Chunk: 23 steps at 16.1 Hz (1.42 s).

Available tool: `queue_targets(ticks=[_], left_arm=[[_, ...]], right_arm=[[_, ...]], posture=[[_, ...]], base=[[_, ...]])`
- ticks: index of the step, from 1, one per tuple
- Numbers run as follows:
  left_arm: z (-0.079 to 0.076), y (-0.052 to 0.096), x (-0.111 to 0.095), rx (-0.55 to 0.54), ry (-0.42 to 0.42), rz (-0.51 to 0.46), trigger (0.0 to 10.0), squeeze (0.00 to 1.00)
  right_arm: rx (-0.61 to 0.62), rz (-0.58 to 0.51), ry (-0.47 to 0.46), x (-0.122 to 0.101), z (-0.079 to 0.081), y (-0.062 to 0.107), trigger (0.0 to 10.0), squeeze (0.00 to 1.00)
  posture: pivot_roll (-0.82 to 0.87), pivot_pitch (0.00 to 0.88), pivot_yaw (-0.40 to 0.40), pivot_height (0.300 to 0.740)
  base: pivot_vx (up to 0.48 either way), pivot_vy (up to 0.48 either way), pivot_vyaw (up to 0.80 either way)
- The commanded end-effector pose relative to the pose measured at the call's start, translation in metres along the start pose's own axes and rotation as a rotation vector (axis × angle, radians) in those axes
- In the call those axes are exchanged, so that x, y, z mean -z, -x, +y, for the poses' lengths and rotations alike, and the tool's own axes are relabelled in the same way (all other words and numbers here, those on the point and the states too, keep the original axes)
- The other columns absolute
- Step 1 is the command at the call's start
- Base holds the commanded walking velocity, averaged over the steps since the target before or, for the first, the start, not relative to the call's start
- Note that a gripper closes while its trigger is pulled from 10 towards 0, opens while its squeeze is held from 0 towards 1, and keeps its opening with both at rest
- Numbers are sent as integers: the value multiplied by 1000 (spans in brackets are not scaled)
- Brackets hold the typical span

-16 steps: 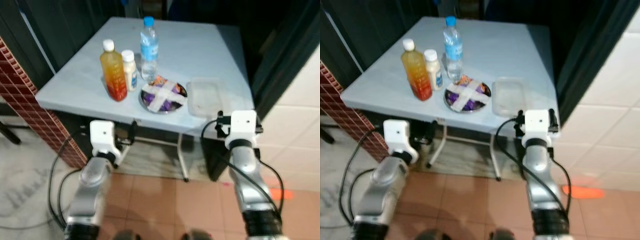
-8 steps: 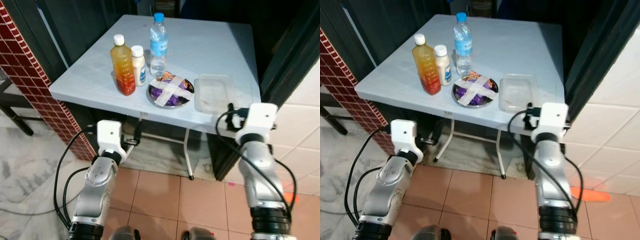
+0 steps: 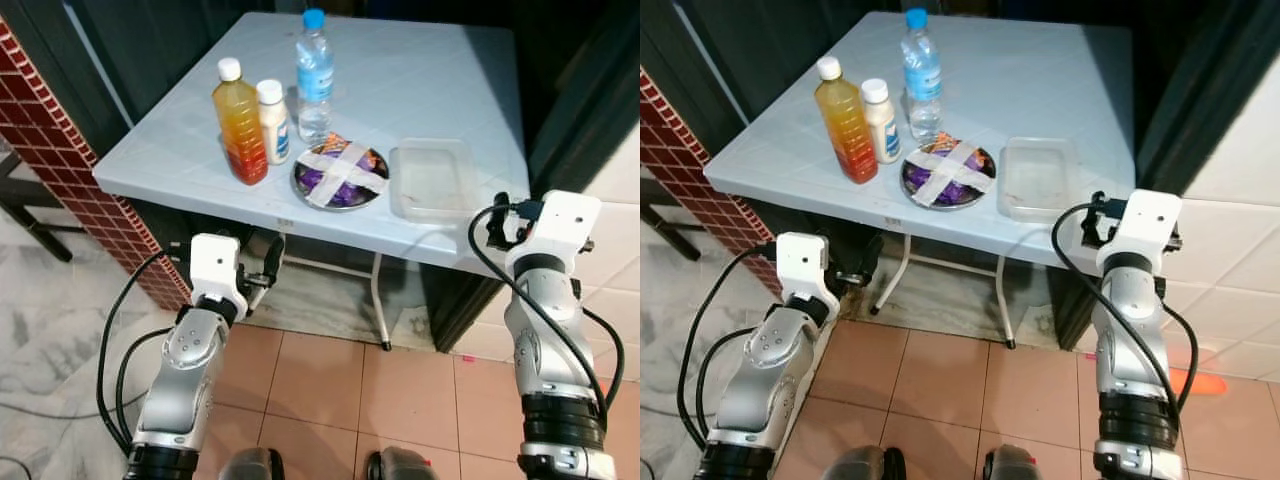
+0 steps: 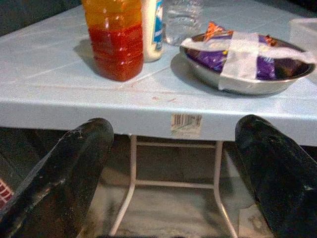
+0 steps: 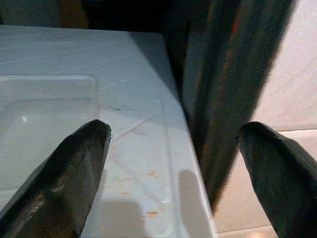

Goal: Restocking fridge

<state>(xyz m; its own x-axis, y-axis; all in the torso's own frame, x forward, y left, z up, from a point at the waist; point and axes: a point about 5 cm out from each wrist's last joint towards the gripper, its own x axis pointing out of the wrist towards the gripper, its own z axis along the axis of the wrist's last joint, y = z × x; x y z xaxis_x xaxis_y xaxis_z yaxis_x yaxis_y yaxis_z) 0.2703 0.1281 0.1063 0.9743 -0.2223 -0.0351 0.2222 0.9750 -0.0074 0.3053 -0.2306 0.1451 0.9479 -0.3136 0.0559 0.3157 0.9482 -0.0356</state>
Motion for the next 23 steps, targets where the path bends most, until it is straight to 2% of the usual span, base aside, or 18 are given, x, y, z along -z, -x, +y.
queue_targets(ticks=[1, 2, 3, 5, 6, 8, 11, 15, 19, 20, 21, 22, 23], left_arm=[[-2, 3, 0, 17, -23, 2, 10000, 0], [-4, 3, -1, 23, -27, 0, 10000, 0], [-5, 3, 0, 30, -20, 7, 10000, 0], [-5, 3, 0, 33, -22, 9, 10000, 0], [-3, 3, -1, 31, -29, 10, 10000, 0], [1, 6, -1, 25, -42, 17, 10000, 0], [4, 9, -1, 22, -52, 21, 10000, 0], [3, 7, -4, 40, -73, 20, 10000, 0], [4, 6, -6, 38, -82, 16, 10000, 0], [4, 7, -5, 36, -84, 18, 10000, 0], [4, 8, -4, 36, -84, 19, 10000, 0], [3, 8, -4, 36, -85, 19, 10000, 0], [3, 8, -4, 38, -86, 18, 10000, 0]], right_arm=[[-22, -12, -27, -3, 1, -3, 10000, 1000], [-41, -14, -43, -4, 1, -6, 10000, 1000], [-57, 2, -69, -3, 0, -12, 10000, 910], [-84, -7, -79, -5, -2, -19, 10000, 196], [-95, -8, -111, -7, -6, -26, 10000, 0], [-107, 9, -166, -7, -11, -34, 10000, 0], [-151, 28, -208, -4, -7, -37, 10000, 0], [-240, 58, -288, 0, -3, -45, 10000, 0], [-254, 84, -363, 2, -6, -51, 10000, 0], [-282, 94, -397, 4, -2, -51, 7725, 0], [-303, 110, -443, 6, 0, -50, 4392, 0], [-320, 121, -472, 8, 2, -50, 4196, 0], [-329, 125, -502, 9, 5, -49, 1216, 0]], posture=[[13, 119, 77, 740], [12, 117, 78, 740], [15, 119, 81, 740], [25, 120, 85, 740], [36, 120, 87, 740], [55, 121, 91, 740], [68, 118, 100, 740], [71, 109, 110, 740], [78, 107, 107, 740], [80, 108, 107, 740], [80, 108, 107, 740], [78, 107, 108, 740], [78, 107, 108, 740]], base=[[0, 0, 0], [0, 0, 0], [0, 0, 0], [0, 0, 0], [0, 0, 0], [0, 0, 0], [0, 0, 0], [0, 0, 0], [0, 0, 0], [0, 0, 0], [0, 0, 0], [0, 0, 0], [0, 0, 0]])
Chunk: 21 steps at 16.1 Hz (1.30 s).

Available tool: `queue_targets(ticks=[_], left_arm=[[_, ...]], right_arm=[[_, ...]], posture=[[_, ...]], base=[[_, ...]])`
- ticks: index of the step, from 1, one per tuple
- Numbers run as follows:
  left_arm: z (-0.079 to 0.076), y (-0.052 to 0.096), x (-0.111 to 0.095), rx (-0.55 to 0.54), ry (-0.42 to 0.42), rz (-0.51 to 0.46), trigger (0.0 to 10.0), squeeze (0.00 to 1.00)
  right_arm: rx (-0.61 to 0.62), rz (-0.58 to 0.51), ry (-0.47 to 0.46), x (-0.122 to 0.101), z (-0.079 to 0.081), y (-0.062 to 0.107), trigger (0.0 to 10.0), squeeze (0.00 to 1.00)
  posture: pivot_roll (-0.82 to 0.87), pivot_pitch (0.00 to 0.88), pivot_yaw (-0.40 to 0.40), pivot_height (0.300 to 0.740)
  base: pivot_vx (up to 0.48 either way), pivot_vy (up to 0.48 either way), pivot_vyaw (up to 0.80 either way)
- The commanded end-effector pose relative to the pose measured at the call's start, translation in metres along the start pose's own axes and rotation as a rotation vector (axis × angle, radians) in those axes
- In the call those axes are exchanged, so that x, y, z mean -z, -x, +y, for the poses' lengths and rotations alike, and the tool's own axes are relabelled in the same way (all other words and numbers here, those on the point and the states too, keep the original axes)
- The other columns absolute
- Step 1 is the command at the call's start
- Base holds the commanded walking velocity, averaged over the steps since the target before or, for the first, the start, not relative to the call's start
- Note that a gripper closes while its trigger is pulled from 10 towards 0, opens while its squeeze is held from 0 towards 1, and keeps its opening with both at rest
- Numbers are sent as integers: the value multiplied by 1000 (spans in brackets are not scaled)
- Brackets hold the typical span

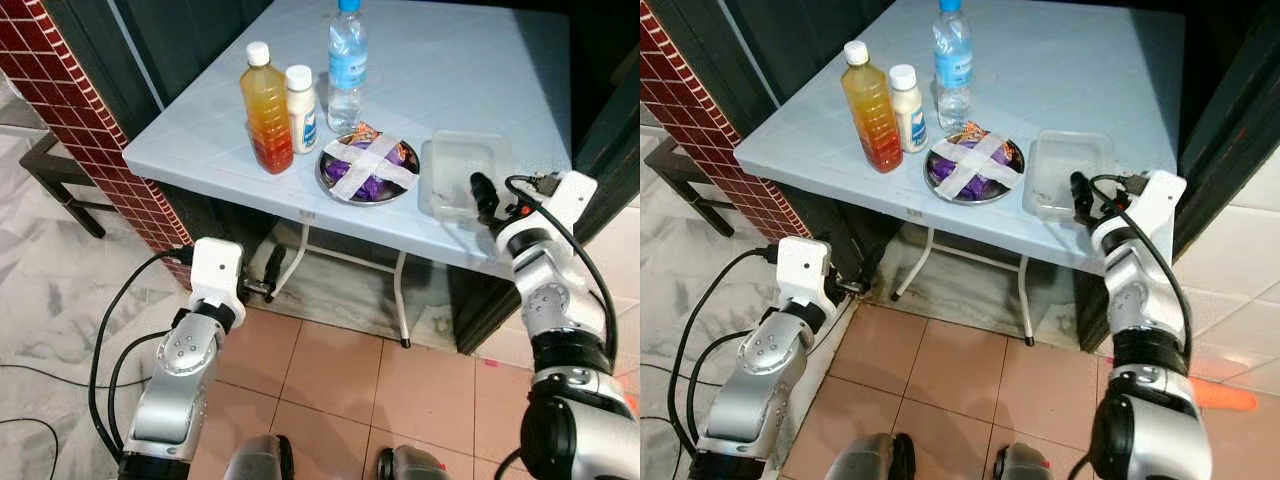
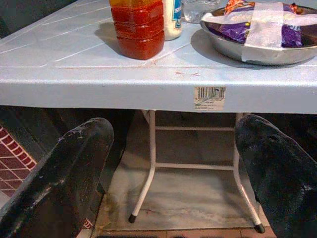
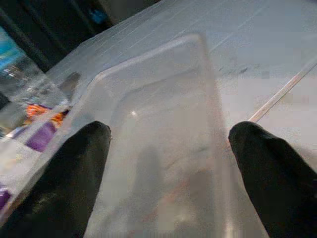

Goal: Restocking fridge

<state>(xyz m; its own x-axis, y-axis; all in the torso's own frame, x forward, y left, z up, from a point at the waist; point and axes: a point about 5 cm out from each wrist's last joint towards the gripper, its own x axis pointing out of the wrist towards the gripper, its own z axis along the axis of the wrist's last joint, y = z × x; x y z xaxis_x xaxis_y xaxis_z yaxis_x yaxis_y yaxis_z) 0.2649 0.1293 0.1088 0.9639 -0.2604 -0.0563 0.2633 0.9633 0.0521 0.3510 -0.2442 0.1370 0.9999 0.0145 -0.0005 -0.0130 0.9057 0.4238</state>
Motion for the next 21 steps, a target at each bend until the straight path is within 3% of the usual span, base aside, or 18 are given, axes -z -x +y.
queue_targets(ticks=[1, 10, 17, 21], left_arm=[[3, 2, -2, -1, -26, -3, 10000, 0], [1, 2, -2, 0, -29, -2, 10000, 0], [1, 0, -2, -1, -30, -7, 10000, 0], [1, 0, -2, -3, -27, -8, 10000, 0]], right_arm=[[-25, 9, -38, 2, 5, -2, 0, 0], [-64, 55, -131, 13, 11, 0, 0, 0], [36, 36, -189, 18, 6, 4, 0, 0], [104, -25, -170, 14, 18, 7, 0, 0]], posture=[[75, 106, 108, 740], [69, 112, 102, 740], [62, 111, 99, 740], [57, 108, 96, 740]], base=[[0, 0, 0], [0, 0, 0], [0, 0, 0], [0, 0, 0]])
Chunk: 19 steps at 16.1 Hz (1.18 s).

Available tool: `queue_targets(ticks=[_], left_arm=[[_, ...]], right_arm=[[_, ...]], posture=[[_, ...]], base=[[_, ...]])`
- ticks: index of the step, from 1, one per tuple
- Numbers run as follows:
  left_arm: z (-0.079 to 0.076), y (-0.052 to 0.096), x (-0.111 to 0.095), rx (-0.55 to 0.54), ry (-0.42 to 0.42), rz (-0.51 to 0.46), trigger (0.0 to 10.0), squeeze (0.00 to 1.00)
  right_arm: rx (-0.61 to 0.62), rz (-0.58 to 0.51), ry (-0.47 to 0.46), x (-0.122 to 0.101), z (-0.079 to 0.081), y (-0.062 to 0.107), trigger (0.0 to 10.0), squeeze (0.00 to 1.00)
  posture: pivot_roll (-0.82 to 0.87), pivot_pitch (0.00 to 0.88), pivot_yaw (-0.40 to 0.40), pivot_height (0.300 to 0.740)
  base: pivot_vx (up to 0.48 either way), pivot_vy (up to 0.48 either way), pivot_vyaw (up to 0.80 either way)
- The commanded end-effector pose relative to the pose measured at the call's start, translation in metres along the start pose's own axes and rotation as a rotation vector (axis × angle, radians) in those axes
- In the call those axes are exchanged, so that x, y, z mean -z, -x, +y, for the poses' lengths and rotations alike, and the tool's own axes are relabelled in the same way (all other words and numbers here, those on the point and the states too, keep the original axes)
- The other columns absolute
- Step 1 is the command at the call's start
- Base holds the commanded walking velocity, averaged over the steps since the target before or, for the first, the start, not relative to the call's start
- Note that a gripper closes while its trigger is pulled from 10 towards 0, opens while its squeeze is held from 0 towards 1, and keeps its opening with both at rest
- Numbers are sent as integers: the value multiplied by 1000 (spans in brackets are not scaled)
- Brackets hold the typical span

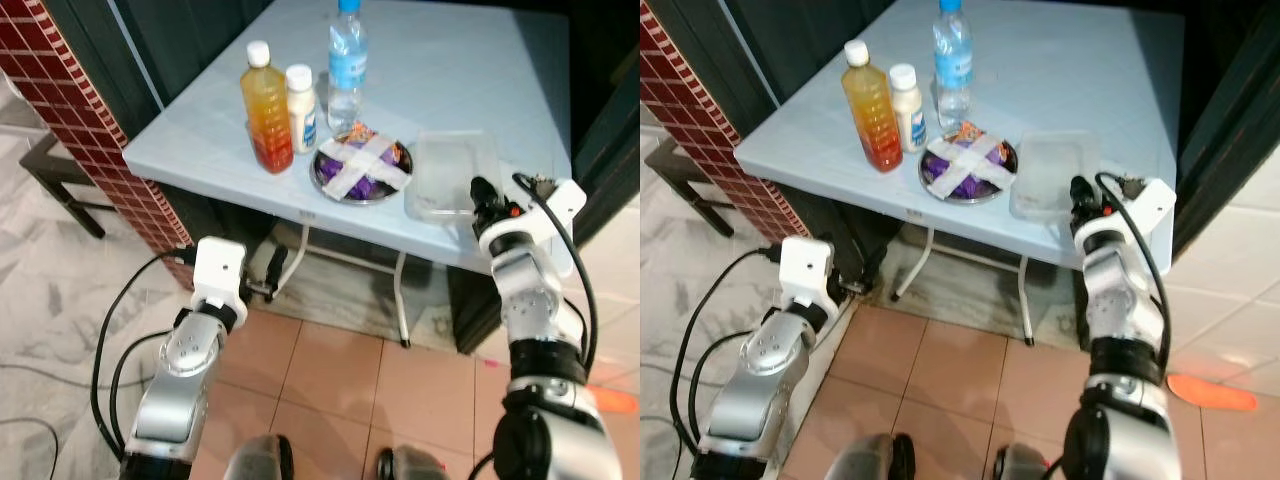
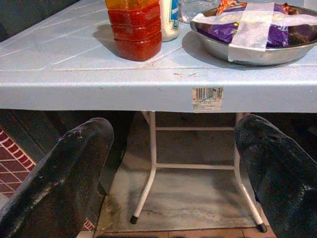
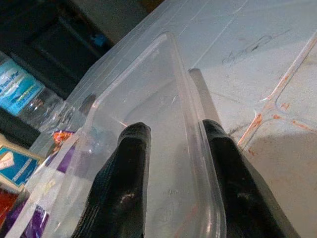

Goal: Restocking fridge

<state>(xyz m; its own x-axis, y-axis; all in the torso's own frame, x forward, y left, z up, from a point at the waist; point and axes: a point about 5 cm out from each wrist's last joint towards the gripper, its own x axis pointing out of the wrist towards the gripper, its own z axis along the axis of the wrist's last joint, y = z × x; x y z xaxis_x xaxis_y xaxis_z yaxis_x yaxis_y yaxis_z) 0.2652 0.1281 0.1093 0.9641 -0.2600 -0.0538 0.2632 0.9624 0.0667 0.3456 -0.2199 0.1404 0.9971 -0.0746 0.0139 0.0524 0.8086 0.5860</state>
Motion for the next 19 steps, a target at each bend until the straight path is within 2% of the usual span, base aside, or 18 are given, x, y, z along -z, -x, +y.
queue_targets(ticks=[1, 3, 6, 8, 9, 10, 11, 12, 13, 14, 15, 17, 19], left_arm=[[1, 0, -1, -1, -11, -7, 10000, 0], [-2, -3, -2, 1, -9, -12, 10000, 0], [-1, -4, -2, -4, -9, -14, 10000, 0], [-1, -4, -2, -9, -9, -16, 10000, 0], [-1, -5, -2, -10, -8, -17, 10000, 0], [-2, -5, -2, -10, -7, -19, 10000, 0], [-3, -5, -2, -10, -5, -21, 10000, 0], [-3, -5, -1, -9, -4, -21, 10000, 0], [-3, -5, -1, -10, -3, -22, 10000, 0], [-3, -5, -1, -10, -3, -22, 10000, 0], [-3, -5, -1, -12, -4, -22, 10000, 0], [-3, -5, -1, -15, -5, -23, 10000, 0], [-5, -5, 0, -24, -3, -28, 10000, 0]], right_arm=[[33, 28, 27, 11, 2, 5, 0, 0], [8, 33, 84, 24, 19, 15, 0, 0], [67, 26, 121, 24, 15, 19, 0, 0], [111, 3, 177, 17, 9, 19, 0, 0], [124, -10, 204, 14, 8, 19, 3882, 0], [131, -22, 238, 11, 8, 19, 9451, 0], [118, -45, 310, 6, 11, 19, 10000, 0], [108, -70, 379, 2, 14, 21, 10000, 0], [100, -118, 501, -5, 20, 23, 10000, 0], [104, -136, 541, -7, 22, 24, 10000, 0], [115, -182, 622, -13, 26, 28, 10000, 0], [106, -210, 667, -17, 31, 31, 10000, 0], [104, -190, 686, -12, 31, 37, 10000, 0]], posture=[[50, 104, 94, 740], [46, 103, 92, 740], [44, 100, 88, 740], [42, 97, 84, 740], [42, 96, 84, 740], [40, 95, 83, 740], [38, 94, 82, 740], [35, 93, 82, 740], [33, 92, 81, 740], [33, 92, 81, 740], [30, 92, 81, 740], [27, 93, 80, 740], [14, 91, 78, 740]], base=[[0, 0, 0], [0, 0, 0], [0, 0, 0], [0, 0, 0], [0, 0, 0], [0, 0, 0], [0, 0, 0], [0, 0, 0], [0, 0, 0], [0, 0, 0], [0, 0, 0], [0, 0, 0], [0, 0, 0]])
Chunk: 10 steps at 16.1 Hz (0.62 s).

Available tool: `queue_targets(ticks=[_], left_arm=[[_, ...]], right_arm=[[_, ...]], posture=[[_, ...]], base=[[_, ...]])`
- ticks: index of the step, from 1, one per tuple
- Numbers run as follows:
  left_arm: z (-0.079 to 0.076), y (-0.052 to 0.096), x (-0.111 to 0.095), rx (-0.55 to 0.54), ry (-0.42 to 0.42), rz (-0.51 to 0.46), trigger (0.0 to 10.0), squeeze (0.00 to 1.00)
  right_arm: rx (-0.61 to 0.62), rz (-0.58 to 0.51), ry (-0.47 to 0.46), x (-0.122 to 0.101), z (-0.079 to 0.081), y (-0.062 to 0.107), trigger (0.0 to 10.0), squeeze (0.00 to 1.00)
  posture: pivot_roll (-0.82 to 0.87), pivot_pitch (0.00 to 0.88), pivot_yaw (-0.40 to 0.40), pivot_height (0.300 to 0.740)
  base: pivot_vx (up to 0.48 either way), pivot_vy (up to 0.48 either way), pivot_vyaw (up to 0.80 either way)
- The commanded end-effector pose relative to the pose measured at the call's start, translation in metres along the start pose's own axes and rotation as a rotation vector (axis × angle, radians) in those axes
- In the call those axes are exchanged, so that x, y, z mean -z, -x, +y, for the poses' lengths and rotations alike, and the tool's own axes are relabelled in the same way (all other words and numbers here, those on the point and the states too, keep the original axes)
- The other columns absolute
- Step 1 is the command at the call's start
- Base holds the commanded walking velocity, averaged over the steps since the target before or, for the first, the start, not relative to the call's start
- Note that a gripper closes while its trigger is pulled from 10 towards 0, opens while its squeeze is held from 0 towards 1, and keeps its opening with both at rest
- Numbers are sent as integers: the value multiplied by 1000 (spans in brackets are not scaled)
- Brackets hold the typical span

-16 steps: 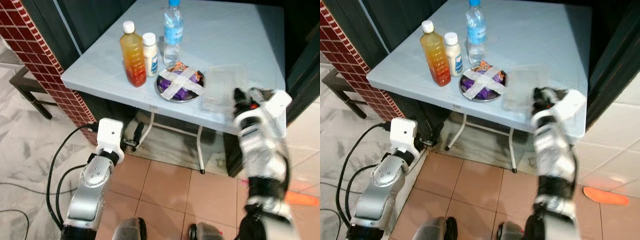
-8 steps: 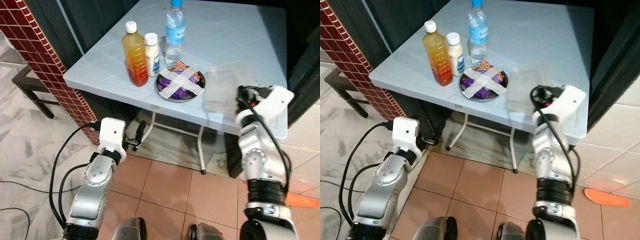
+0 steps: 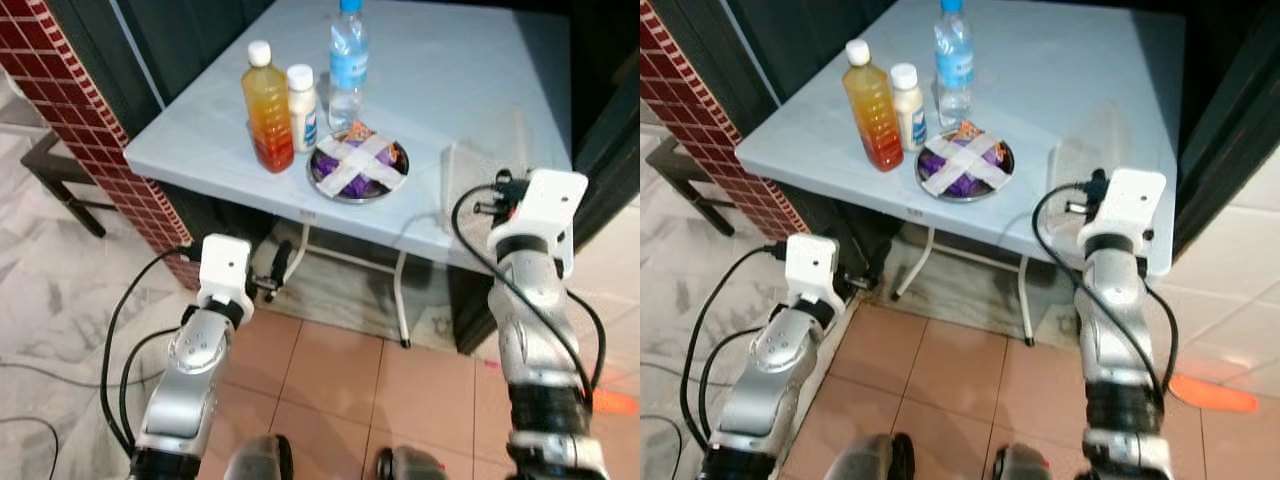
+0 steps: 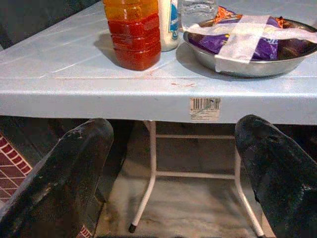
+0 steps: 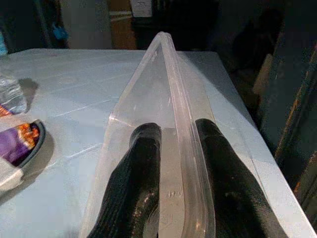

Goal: Restocking fridge

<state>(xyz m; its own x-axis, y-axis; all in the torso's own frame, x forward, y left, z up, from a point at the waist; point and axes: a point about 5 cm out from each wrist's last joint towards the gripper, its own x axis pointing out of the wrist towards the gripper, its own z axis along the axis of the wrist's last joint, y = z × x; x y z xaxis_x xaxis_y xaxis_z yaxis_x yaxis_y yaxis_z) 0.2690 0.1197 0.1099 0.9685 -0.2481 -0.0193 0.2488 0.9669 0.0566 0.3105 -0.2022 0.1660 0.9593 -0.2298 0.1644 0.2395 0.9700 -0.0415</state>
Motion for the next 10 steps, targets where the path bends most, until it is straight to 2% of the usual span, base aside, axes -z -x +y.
queue_targets(ticks=[1, 6, 7, 9, 10], left_arm=[[1, 0, 2, -5, -12, 7, 10000, 0], [0, 0, 4, -11, -9, 8, 10000, 0], [0, 0, 3, -19, -12, 5, 10000, 0], [1, 1, 5, -48, 15, 11, 10000, 0], [2, 0, 5, -59, 21, 15, 10000, 0]], right_arm=[[-14, 12, 22, 1, 4, 4, 10000, 0], [-8, 27, 30, 3, 4, 6, 10000, 0], [-23, 35, -5, 4, 5, 7, 10000, 0], [-114, 30, -93, -1, 13, 12, 10000, 0], [-154, 20, -65, -5, 14, 17, 10000, 0]], posture=[[12, 91, 76, 740], [11, 90, 68, 740], [11, 90, 66, 740], [15, 85, 65, 740], [15, 83, 64, 740]], base=[[0, 0, 0], [0, 0, 0], [0, 0, 0], [0, 0, 0], [0, 0, 0]])
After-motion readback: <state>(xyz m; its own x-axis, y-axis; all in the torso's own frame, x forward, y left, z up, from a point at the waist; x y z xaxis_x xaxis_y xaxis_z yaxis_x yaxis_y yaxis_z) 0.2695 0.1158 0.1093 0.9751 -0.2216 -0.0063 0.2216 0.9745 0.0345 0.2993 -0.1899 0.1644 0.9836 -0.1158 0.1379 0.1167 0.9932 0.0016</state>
